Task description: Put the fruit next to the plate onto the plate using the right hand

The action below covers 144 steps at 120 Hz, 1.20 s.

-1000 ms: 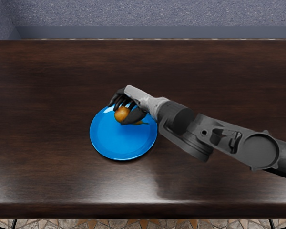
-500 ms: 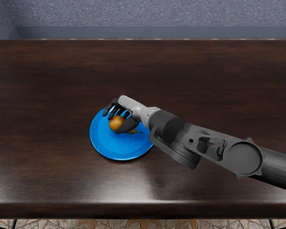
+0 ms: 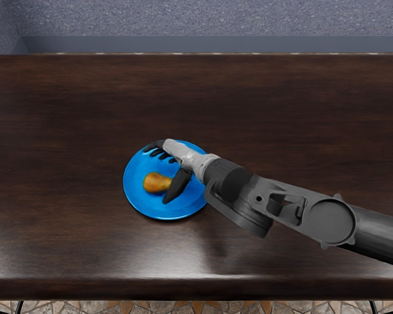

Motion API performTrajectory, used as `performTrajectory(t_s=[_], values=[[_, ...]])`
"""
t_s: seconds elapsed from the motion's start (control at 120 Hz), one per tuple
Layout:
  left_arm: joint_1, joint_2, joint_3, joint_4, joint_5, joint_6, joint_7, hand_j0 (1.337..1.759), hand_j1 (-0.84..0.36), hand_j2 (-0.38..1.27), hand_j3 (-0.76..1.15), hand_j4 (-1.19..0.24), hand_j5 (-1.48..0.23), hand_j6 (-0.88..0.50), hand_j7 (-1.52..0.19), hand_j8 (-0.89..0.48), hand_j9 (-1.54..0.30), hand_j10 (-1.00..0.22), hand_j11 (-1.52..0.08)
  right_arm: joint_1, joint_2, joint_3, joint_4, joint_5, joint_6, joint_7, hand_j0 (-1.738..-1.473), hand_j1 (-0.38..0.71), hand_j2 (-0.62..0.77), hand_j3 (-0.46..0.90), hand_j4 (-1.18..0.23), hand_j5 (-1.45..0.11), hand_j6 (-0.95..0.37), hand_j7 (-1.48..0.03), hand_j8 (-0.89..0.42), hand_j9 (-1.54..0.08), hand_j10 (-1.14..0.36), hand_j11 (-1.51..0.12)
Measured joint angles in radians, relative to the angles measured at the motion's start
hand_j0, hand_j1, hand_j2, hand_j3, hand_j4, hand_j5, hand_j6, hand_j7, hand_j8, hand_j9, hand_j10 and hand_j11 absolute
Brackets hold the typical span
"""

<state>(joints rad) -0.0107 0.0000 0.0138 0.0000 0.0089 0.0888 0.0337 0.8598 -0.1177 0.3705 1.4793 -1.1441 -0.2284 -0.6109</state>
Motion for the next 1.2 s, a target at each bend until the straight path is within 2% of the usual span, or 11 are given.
performTrajectory(t_s=[0.108,0.225,0.4,0.583,0.783,0.933,1.2], values=[[0.000,0.000,0.000,0.000,0.000,0.000,0.000,1.658,0.35,0.00,0.00,0.00,0.00,0.00,0.00,0.00,0.00,0.00,0.00,0.007,-0.005,0.003,0.000,0.002,0.001,0.000,-1.658,-0.19,-0.01,0.00,-0.13,-0.18,-0.14,-0.18,-0.13,-0.18,-0.13,-0.18],[0.000,0.000,0.000,0.000,0.000,0.000,0.000,1.658,0.35,0.00,0.00,0.00,0.00,0.00,0.00,0.00,0.00,0.00,0.00,0.023,-0.012,0.006,0.001,0.009,0.002,0.000,-1.658,-0.26,-0.01,0.00,-0.08,-0.10,-0.08,-0.10,-0.07,-0.10,-0.08,-0.10],[0.000,0.000,0.000,0.000,0.000,0.000,0.000,1.658,0.35,0.00,0.00,0.00,0.00,0.00,0.00,0.00,0.00,0.00,0.00,0.059,-0.032,0.010,0.004,0.050,0.009,0.000,-1.658,-0.31,0.00,0.00,-0.03,-0.04,-0.03,-0.04,-0.03,-0.04,-0.03,-0.04],[-0.005,0.000,0.000,0.000,0.000,0.000,0.000,1.658,0.35,0.00,0.00,0.00,0.00,0.00,0.00,0.00,0.00,0.00,0.00,0.102,-0.057,0.048,0.011,0.194,0.064,0.000,-1.658,-0.33,0.00,0.00,-0.01,-0.02,-0.01,-0.02,-0.01,-0.02,-0.01,-0.02],[-0.003,0.000,-0.001,0.000,0.000,-0.001,0.000,1.658,0.35,0.00,0.00,0.00,0.00,0.00,0.00,0.00,0.00,0.00,0.00,0.088,-0.085,0.186,0.016,0.386,0.253,0.000,-1.658,-0.34,0.00,0.00,-0.01,-0.01,-0.01,-0.01,-0.01,-0.01,-0.01,-0.01],[0.005,0.000,0.000,0.000,0.000,-0.001,0.000,1.658,0.35,0.00,0.00,0.00,0.00,0.00,0.00,0.00,0.00,0.00,0.00,0.010,-0.125,0.341,0.015,0.477,0.425,0.000,-1.658,-0.35,0.00,0.00,0.00,0.00,0.00,0.00,0.00,0.00,0.00,0.00],[0.005,0.000,0.000,0.000,0.000,-0.001,0.000,1.658,0.35,0.00,0.00,0.00,0.00,0.00,0.00,0.00,0.00,0.00,0.00,-0.041,-0.285,0.431,0.015,0.756,0.656,0.000,-1.658,-0.35,0.00,0.00,0.00,0.00,0.00,0.00,0.00,0.00,0.00,0.00]])
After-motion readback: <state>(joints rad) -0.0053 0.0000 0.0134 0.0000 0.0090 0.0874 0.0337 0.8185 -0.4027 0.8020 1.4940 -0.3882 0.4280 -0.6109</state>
